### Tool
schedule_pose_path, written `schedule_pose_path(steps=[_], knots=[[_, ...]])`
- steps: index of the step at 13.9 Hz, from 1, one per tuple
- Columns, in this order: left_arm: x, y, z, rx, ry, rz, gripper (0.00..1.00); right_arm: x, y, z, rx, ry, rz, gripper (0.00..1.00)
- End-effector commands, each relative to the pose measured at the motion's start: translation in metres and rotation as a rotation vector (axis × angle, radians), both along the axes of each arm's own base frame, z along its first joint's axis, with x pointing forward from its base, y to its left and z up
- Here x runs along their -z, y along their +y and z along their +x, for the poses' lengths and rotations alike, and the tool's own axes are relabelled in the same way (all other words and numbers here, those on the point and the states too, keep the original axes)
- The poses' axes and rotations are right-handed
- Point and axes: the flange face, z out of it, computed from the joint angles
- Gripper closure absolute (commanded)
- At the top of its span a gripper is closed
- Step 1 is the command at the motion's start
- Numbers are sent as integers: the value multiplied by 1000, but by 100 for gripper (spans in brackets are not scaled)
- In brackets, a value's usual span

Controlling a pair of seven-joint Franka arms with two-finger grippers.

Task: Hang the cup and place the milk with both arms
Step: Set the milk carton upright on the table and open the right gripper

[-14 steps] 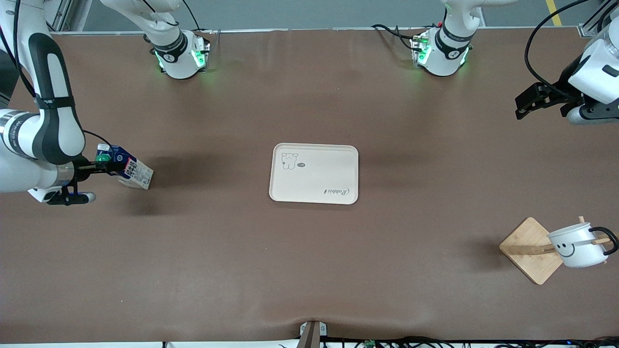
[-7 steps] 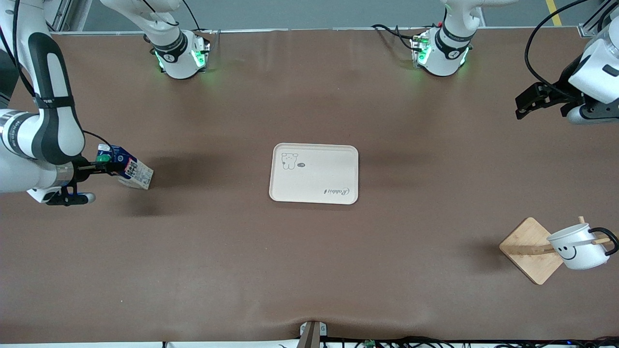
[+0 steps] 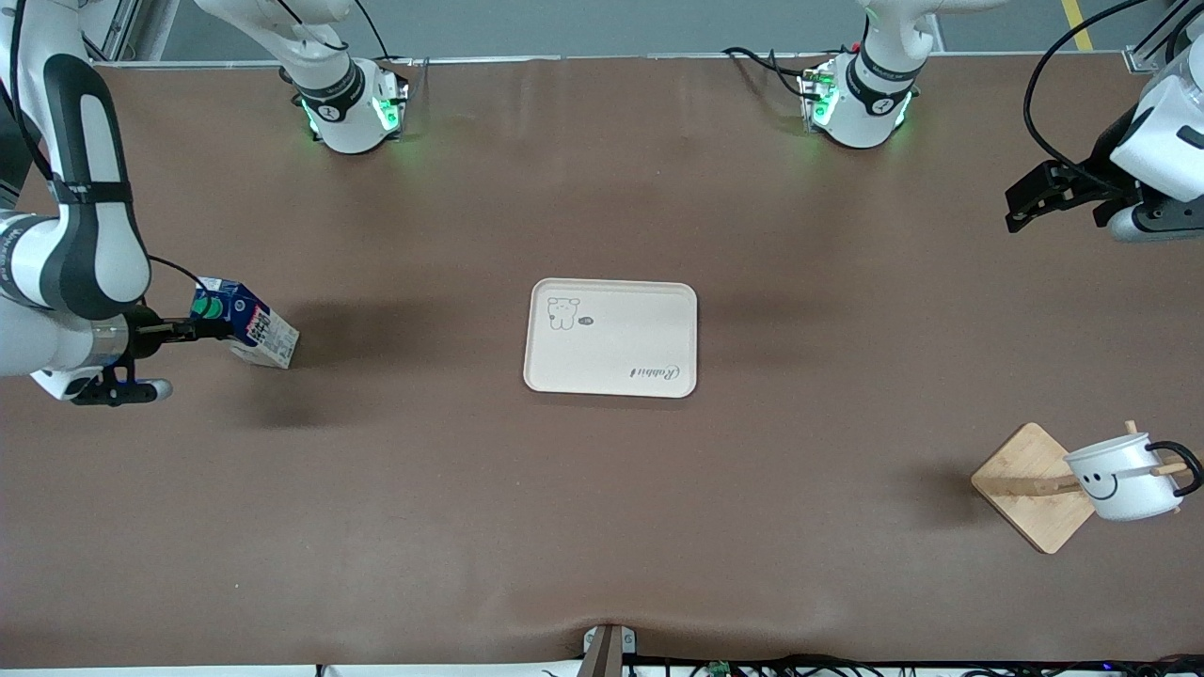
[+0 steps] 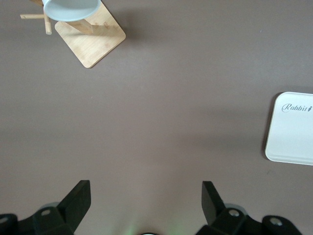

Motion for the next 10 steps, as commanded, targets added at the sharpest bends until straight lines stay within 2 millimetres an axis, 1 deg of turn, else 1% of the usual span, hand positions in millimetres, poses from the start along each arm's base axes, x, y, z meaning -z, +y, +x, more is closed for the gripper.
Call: schedule_pose_path(steps=[1, 3, 4, 5, 6, 7, 8, 9, 10], knots=[[-8, 2, -6, -2, -15, -16, 0, -48, 5, 23, -12, -95, -1, 0], [-9, 3, -7, 0, -17, -16, 0, -95, 9, 50, 9, -211, 52, 0], [-10, 3, -8, 1, -17, -16, 0, -126, 13, 60, -3, -273, 42, 0], [-10, 3, -8, 1, -16, -16, 0, -144, 16, 64, -13, -304, 33, 0], [-11, 3, -9, 1, -13, -15, 0, -171, 14, 68, -16, -355, 25, 0], [-11, 4, -9, 1, -13, -15, 0, -195, 18, 65, -20, -361, 25, 0], [-11, 6, -9, 4, -13, -16, 0, -209, 21, 52, -17, -308, 34, 0], [-11, 11, -8, -5, -13, -16, 0, -234, 25, 32, -26, -280, 45, 0], [-11, 11, -8, -7, -13, -16, 0, -269, 30, 7, -35, -284, 49, 0]])
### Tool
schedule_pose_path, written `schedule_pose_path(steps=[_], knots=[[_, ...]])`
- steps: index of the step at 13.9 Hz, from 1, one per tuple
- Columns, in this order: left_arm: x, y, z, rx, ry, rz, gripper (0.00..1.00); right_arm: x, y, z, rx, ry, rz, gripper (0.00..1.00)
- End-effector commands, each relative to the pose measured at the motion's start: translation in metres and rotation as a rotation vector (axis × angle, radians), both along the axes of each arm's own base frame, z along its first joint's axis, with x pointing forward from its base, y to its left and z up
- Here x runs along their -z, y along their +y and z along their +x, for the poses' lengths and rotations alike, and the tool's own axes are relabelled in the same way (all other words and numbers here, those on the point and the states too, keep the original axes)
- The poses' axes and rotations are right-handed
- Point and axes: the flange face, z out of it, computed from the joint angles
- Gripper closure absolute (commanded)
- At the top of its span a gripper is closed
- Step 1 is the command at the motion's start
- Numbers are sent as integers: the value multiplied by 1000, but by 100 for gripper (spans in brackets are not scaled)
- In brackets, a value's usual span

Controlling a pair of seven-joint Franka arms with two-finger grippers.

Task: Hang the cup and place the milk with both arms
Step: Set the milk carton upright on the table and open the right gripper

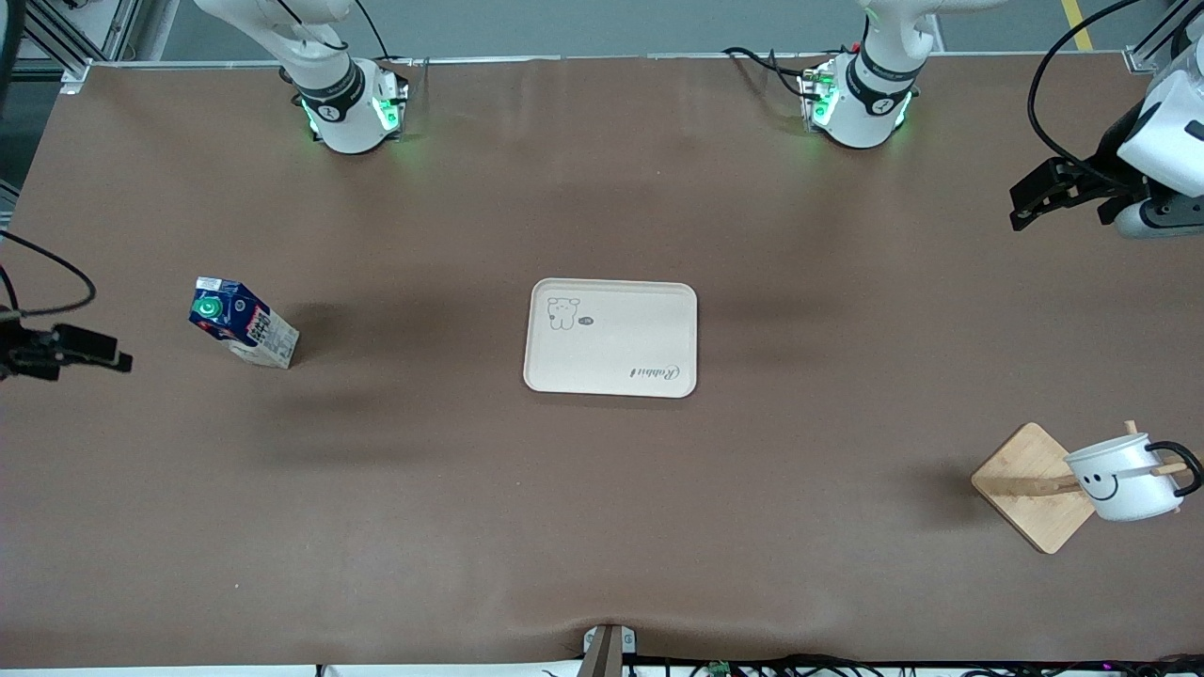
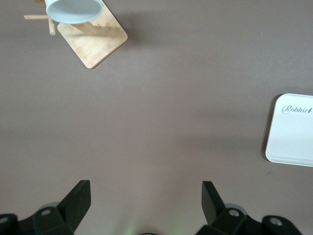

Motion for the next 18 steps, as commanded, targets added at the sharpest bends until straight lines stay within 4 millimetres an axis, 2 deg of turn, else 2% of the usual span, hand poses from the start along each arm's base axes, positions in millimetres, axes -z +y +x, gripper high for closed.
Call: schedule_pose_path(steps=[1, 2, 4, 6, 8, 10, 11, 14, 18], knots=[[-9, 6, -7, 5, -10, -16, 0, -73, 8, -62, -12, 45, 24, 0], [-11, 7, -7, 4, -15, -15, 0, -89, 13, -84, -21, 72, 31, 0], [-16, 7, -6, 4, -26, -15, 0, -99, 19, -119, 18, 101, -63, 0], [-20, 7, -4, 4, -35, -16, 0, -91, 10, -133, 42, 98, -75, 0], [-21, 8, -4, 1, -35, -14, 0, -78, 32, -150, -5, 96, -84, 0], [-21, 8, -4, 1, -38, -9, 0, -69, 40, -171, -25, 41, -89, 0], [-21, 8, -3, -1, -37, -6, 0, -68, 45, -172, -33, 32, -98, 0], [-21, 9, -3, -4, -36, -5, 0, -91, 42, -166, -29, -17, -113, 0], [-20, 3, -6, 7, -15, 1, 0, -94, 43, -161, -32, -22, -113, 0]])
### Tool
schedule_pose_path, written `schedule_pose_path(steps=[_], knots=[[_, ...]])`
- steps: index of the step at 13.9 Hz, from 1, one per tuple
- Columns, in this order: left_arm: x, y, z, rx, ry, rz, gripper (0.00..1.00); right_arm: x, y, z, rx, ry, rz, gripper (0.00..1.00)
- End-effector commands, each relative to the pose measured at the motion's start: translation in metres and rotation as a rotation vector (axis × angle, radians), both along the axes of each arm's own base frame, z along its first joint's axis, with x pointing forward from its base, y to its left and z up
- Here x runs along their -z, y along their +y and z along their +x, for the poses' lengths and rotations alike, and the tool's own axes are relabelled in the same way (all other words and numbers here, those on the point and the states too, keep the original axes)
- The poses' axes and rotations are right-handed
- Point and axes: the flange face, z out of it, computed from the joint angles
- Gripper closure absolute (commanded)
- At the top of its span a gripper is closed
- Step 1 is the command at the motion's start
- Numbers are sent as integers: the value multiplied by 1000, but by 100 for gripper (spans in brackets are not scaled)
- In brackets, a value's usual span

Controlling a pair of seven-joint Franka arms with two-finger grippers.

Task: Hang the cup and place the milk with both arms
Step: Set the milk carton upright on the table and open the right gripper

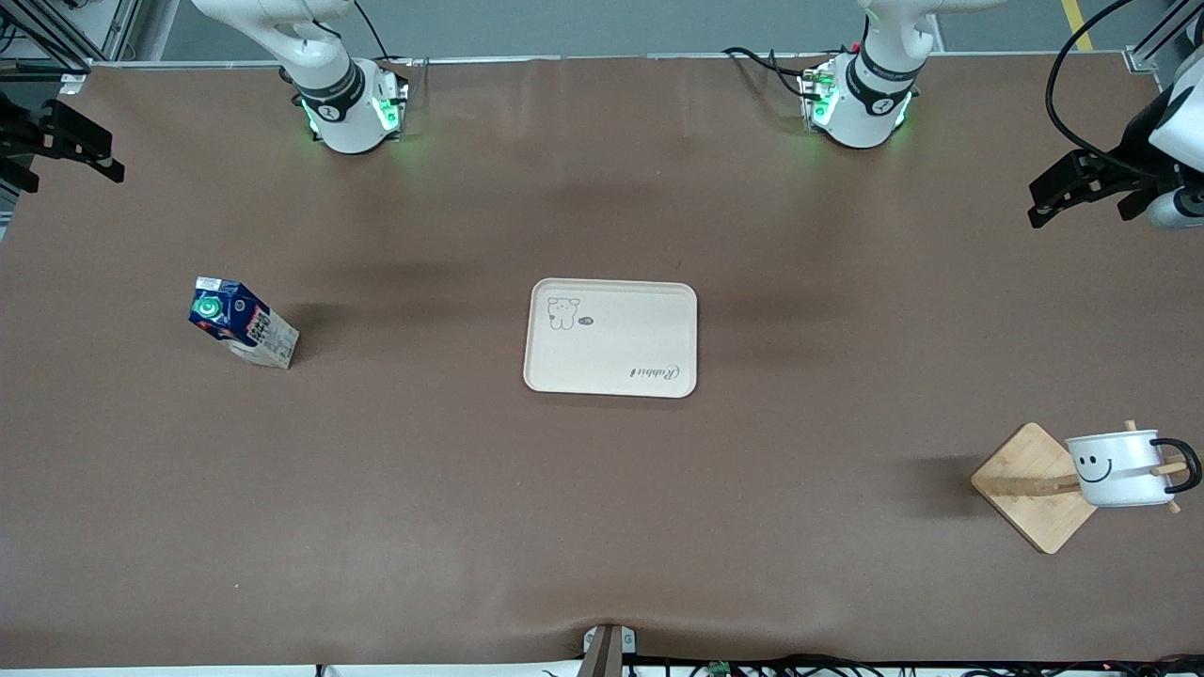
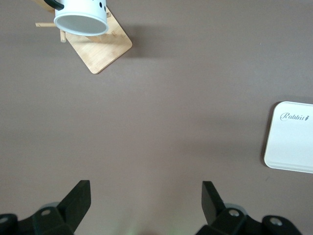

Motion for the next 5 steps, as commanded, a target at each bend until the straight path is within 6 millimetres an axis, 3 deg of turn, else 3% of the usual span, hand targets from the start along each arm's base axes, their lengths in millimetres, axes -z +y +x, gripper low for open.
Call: schedule_pose_path(steps=[1, 5], knots=[[-5, -7, -7, 25, 22, 4, 0, -4, 1, 0, 9, -6, -23, 0], [-4, -14, -8, 37, 29, 9, 0, -7, 0, 7, 12, -14, -35, 0]])
